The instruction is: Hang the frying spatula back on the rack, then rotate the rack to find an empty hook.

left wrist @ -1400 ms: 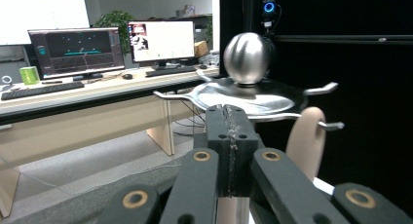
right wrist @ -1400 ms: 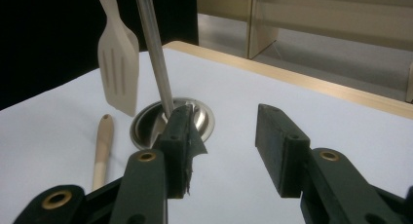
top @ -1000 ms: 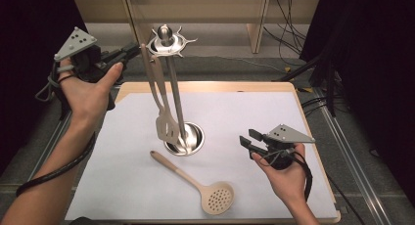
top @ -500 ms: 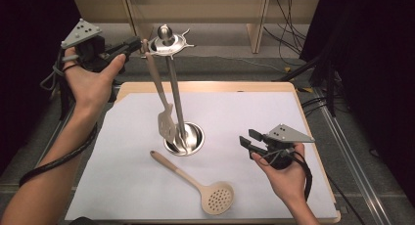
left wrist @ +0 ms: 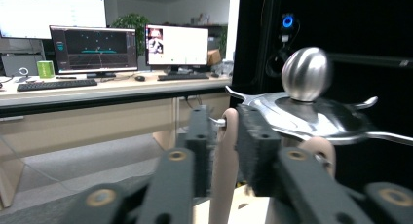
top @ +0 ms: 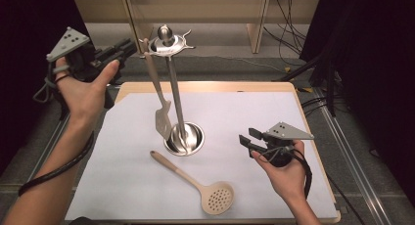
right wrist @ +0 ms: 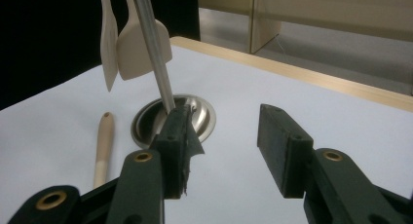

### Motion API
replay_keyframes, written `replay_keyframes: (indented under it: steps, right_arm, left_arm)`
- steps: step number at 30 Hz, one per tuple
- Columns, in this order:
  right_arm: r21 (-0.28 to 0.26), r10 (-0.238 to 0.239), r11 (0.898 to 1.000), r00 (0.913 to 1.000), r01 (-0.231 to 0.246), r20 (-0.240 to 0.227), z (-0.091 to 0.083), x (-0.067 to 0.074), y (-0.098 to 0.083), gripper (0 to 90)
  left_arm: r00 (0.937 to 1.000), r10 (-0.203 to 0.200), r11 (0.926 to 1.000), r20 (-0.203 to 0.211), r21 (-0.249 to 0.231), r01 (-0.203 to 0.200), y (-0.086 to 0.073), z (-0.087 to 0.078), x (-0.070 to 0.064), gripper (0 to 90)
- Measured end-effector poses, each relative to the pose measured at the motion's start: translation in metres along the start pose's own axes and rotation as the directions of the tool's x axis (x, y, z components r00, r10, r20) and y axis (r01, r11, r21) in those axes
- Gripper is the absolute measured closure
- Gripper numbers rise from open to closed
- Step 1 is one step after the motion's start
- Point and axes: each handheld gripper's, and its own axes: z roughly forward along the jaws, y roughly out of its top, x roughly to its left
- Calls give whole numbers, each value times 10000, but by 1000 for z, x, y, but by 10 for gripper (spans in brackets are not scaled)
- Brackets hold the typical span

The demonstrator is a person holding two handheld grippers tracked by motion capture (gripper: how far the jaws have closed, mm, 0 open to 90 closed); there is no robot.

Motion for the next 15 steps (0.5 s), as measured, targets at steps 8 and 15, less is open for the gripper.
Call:
replay_keyframes:
  steps: [8,15]
  right_arm:
    - [-10,-57,10000,9999,57,-125,5,-3,6,570]
    - [528,-59,9986,9994,76,-332,7,5,3,591]
  left_arm:
    - [9998,-73,9997,-164,223,77,-14,-32,4,621]
    - [9995,-146,9994,-278,319,155,-23,-36,9,542]
